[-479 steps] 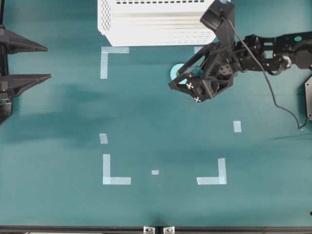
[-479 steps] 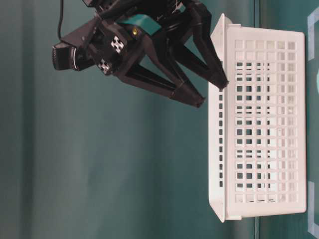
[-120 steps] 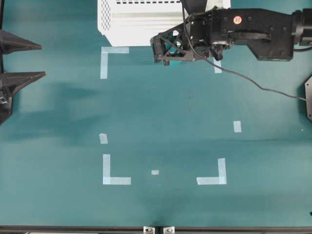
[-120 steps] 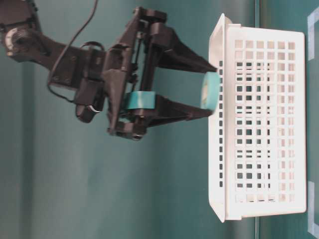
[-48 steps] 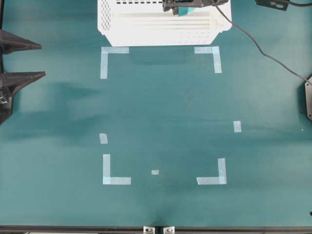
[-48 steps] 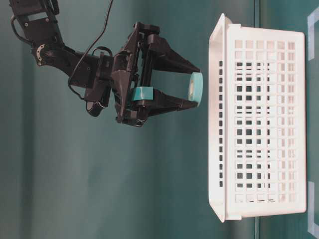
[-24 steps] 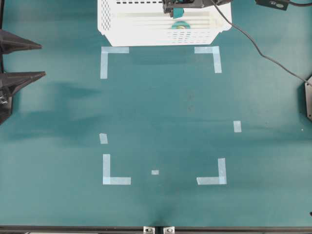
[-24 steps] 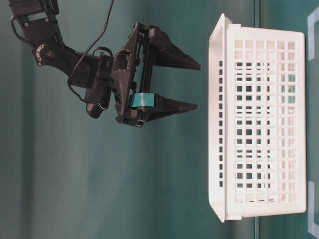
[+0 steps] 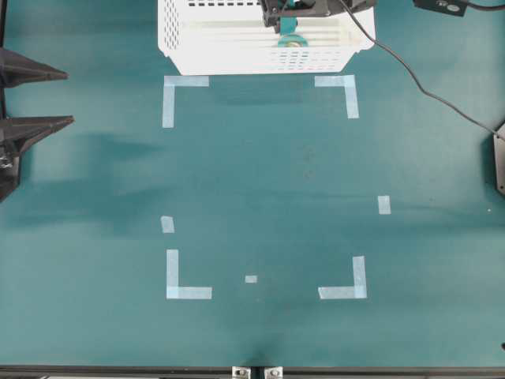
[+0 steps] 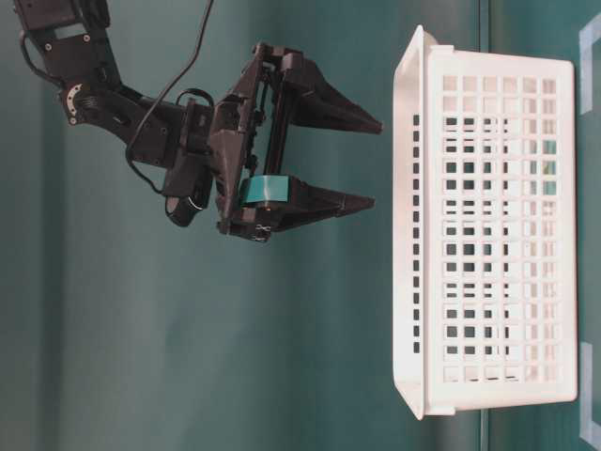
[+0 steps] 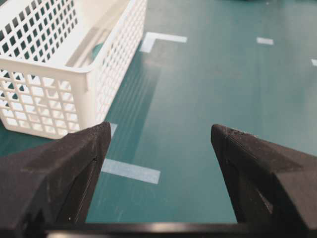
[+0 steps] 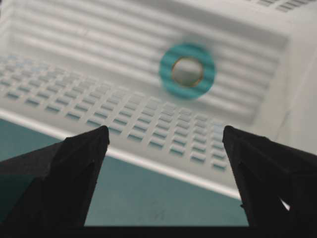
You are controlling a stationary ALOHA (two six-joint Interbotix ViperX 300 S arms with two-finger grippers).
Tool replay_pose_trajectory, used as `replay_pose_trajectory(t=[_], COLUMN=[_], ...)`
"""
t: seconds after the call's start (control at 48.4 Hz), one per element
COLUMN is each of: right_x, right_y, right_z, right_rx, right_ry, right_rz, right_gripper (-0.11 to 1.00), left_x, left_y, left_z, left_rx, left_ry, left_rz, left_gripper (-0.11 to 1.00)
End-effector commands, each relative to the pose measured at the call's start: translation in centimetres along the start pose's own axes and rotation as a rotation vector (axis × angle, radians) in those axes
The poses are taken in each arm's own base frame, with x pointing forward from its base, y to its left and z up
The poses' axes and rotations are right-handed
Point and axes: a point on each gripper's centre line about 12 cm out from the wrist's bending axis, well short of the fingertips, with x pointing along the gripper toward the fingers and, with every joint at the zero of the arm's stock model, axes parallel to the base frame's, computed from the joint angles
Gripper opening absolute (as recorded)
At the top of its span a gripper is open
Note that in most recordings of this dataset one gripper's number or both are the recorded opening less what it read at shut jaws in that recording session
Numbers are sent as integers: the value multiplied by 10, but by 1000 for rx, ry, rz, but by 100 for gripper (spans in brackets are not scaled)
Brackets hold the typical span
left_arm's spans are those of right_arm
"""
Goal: Put the tape into the white basket.
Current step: 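Lower the tape roll into the basket and open the right gripper, then raise the right gripper out of the basket and pull back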
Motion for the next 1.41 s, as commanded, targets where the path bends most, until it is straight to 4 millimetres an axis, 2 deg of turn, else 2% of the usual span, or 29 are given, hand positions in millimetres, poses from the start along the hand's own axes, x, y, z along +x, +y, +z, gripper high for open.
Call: replay_pose_trajectory(t=[0.0, 0.31, 0.579, 0.785, 1.075, 1.385], right_x=[-20, -28, -35, -42, -21, -25], right_y=[12, 27, 30, 38, 22, 40], right_z=[-7, -33, -43, -65, -101, -126], right_rx=[-10, -76, -138, -213, -240, -382], right_ry=[14, 25, -61, -103, -52, -197], right_rz=[75, 104, 69, 62, -51, 35], right_gripper=[99, 98, 98, 98, 98, 94], left_x=[0, 0, 0, 0, 0, 0], left_y=[0, 0, 0, 0, 0, 0], left_z=[5, 5, 5, 5, 5, 6], left_rx=[1, 0, 0, 1, 1, 1], left_ry=[-11, -11, -11, -11, -12, -22], left_rz=[1, 1, 1, 1, 1, 2], left_gripper=[86, 86, 86, 86, 86, 86])
